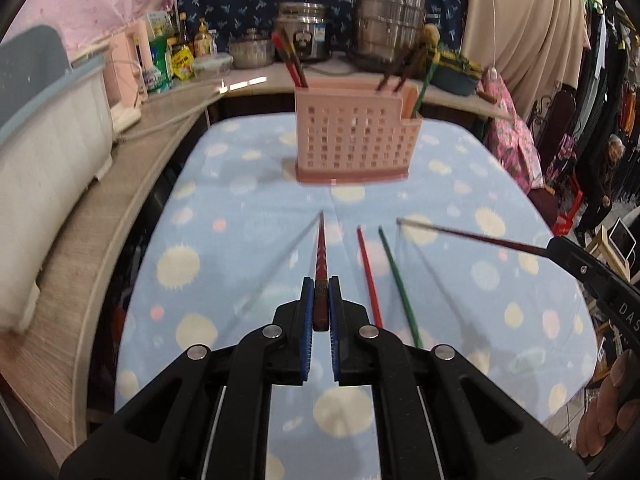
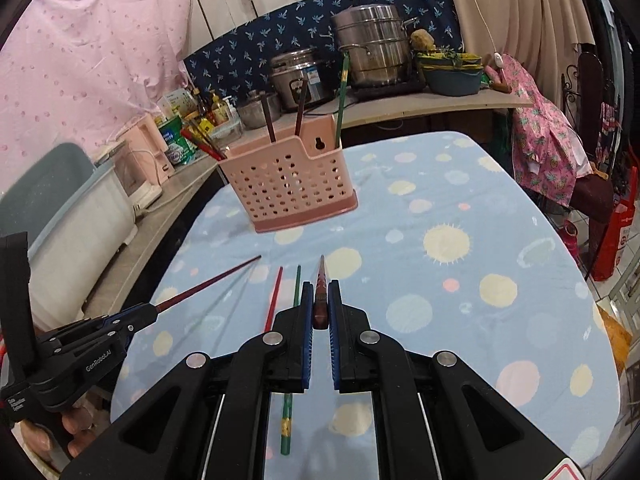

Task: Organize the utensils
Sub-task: 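Lift both held chopsticks and lower them into the pink holder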

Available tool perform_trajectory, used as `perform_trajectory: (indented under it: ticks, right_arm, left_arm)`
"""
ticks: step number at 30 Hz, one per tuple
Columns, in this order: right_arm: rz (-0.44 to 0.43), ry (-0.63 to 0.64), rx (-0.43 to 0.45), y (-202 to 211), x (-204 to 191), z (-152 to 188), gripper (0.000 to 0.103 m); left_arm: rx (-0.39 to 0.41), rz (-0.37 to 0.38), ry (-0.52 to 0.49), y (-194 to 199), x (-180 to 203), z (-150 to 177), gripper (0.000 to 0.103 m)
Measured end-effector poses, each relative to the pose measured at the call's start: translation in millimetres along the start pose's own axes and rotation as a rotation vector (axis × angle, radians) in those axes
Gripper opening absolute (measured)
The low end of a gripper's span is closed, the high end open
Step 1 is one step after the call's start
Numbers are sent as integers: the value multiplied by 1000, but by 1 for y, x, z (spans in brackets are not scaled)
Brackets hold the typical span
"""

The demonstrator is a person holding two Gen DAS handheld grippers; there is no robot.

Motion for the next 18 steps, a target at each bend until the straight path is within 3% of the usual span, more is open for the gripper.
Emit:
perform_trajectory:
  ticks: [8,18]
  right_arm:
    - [-11,13,88,7,-4,-60,7]
    - [-52,17,157,7,-16,-120,7]
  left_arm:
    - [96,-2,44,13,-6,-72,7]
    - [152,25,111,24,-15,-144,7]
Point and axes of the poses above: each gripper's, at about its wrist camera, not at the fingertips, and y roughly against the way its jaws point, x to its right, z to its underside, the point moved 6 cm from there along -y, roughly the way its jaws point, and after that the axes turned 14 degrees about -z, right-handed, at the moved point
